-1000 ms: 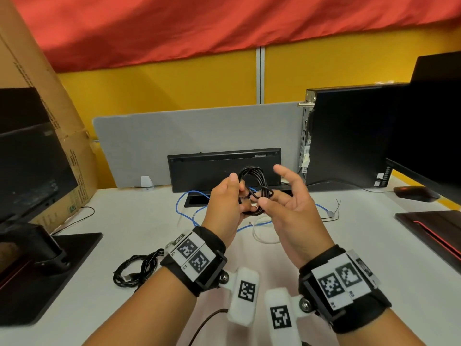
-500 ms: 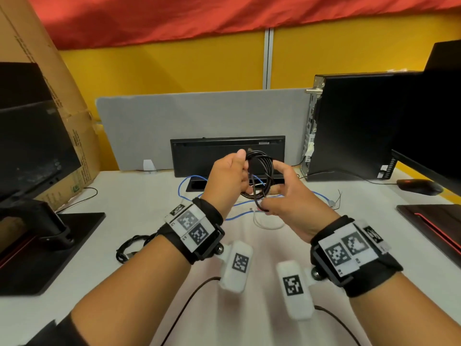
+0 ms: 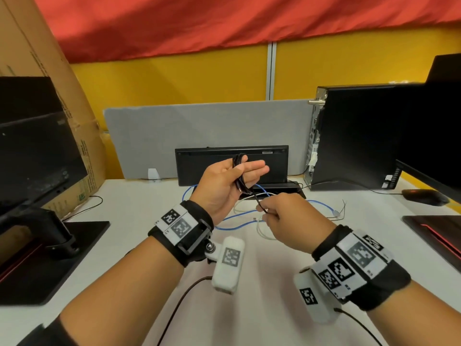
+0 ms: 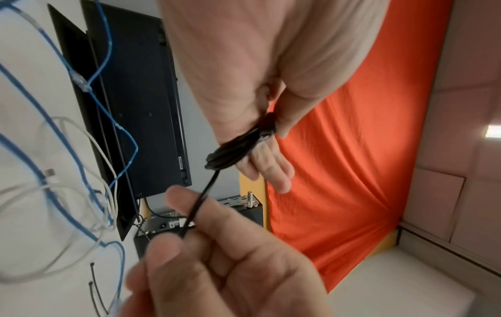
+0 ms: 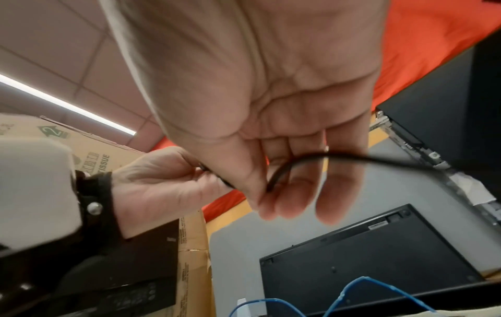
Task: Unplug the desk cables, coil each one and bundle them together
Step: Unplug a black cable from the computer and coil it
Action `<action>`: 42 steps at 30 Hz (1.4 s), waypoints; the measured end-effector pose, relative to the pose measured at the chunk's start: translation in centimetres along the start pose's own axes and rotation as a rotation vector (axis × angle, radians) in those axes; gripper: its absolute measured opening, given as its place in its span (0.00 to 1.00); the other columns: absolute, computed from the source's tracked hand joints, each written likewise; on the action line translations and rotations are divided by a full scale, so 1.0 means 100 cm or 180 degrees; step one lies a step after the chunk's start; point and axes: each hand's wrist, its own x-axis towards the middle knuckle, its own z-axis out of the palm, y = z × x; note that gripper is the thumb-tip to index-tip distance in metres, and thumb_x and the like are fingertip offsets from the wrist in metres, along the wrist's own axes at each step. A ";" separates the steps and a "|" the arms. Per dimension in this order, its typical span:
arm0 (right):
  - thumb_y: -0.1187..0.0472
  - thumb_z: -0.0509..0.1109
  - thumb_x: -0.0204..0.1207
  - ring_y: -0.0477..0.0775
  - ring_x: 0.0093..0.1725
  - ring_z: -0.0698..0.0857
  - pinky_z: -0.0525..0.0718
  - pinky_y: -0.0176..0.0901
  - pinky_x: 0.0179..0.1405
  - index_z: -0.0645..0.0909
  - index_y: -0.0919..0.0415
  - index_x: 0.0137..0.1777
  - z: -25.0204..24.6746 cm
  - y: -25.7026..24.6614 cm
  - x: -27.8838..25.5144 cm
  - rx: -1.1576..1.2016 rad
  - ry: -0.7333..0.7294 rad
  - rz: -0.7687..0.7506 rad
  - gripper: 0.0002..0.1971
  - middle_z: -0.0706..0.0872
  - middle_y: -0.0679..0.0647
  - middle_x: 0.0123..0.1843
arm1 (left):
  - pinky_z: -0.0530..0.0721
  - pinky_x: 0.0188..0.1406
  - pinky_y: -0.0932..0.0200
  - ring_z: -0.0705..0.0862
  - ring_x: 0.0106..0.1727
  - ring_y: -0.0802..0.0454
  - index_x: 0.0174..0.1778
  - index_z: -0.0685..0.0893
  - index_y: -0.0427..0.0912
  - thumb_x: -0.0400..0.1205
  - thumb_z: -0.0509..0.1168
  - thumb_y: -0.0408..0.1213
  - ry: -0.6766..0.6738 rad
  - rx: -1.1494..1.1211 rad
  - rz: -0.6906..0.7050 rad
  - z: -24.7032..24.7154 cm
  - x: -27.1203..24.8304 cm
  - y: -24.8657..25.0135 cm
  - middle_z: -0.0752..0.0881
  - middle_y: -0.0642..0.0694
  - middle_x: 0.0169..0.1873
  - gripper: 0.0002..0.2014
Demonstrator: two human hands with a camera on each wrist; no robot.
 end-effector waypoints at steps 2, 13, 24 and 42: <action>0.61 0.61 0.83 0.57 0.45 0.85 0.83 0.53 0.51 0.80 0.58 0.39 -0.004 -0.004 -0.001 -0.0025 0.0012 -0.0157 0.11 0.86 0.55 0.40 | 0.79 0.69 0.43 0.87 0.61 0.40 0.66 0.73 0.30 0.88 0.53 0.27 -0.0005 0.0439 0.0042 -0.001 0.001 0.000 0.88 0.34 0.58 0.12; 0.57 0.65 0.83 0.43 0.40 0.77 0.75 0.39 0.43 0.85 0.54 0.41 -0.053 -0.011 0.014 -0.0148 0.0137 -0.0798 0.10 0.76 0.41 0.36 | 0.76 0.31 0.60 0.73 0.27 0.52 0.36 0.80 0.43 0.89 0.50 0.37 -0.0490 0.2712 -0.0253 0.001 -0.001 -0.006 0.76 0.53 0.21 0.18; 0.54 0.76 0.72 0.60 0.42 0.77 0.63 0.48 0.40 0.89 0.54 0.45 -0.058 0.009 0.027 -0.1616 0.2644 -0.0919 0.05 0.80 0.55 0.39 | 0.75 0.29 0.59 0.56 0.19 0.56 0.51 0.86 0.28 0.89 0.50 0.52 -0.0296 0.0628 -0.0918 0.008 -0.006 -0.004 0.60 0.50 0.22 0.30; 0.76 0.65 0.73 0.53 0.39 0.76 0.78 0.41 0.38 0.85 0.67 0.41 0.011 0.018 0.027 0.0017 0.1511 -0.0542 0.08 0.75 0.52 0.46 | 0.78 0.32 0.55 0.67 0.17 0.55 0.36 0.78 0.38 0.88 0.50 0.54 0.0439 0.2231 -0.0858 0.026 -0.003 0.000 0.73 0.47 0.21 0.25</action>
